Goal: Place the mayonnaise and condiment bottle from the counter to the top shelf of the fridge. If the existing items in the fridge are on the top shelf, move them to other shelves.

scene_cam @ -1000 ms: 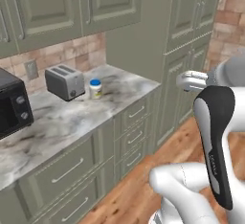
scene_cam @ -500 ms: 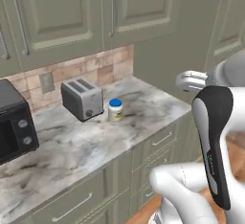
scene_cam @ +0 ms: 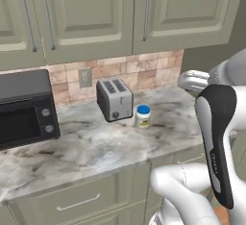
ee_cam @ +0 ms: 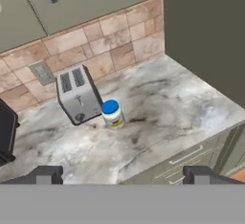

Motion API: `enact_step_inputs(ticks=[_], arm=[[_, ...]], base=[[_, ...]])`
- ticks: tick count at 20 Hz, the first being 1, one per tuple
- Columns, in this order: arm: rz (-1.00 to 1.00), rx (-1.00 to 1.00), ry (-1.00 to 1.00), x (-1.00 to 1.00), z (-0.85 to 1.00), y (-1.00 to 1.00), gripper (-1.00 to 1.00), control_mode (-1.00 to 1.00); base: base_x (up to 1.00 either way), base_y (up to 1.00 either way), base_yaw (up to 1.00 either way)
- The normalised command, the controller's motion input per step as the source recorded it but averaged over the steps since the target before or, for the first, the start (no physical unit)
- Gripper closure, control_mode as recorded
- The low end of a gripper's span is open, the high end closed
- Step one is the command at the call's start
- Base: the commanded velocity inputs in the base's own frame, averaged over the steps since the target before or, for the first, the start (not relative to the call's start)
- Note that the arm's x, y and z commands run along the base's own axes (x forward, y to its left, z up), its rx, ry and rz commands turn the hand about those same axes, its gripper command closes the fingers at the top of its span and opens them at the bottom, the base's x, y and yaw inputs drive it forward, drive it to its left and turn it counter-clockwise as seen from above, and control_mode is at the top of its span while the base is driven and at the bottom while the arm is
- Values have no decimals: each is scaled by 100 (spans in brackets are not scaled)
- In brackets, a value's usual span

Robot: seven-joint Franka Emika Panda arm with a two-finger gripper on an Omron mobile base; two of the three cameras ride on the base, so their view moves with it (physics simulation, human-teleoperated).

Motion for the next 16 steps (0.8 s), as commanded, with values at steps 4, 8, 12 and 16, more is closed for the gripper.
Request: enact_step_inputs(ticks=[4,8,12,16], arm=[[0,0,0,0,0,0,-100,100],[0,0,0,0,0,0,-100,100],[1,0,4,0,-27,-9,-100,-100],[12,3,17,58,-82,-9,-100,-100]], base=[[-27,0,22],[-7,-1,0],[-7,-2,0],[0,0,0]])
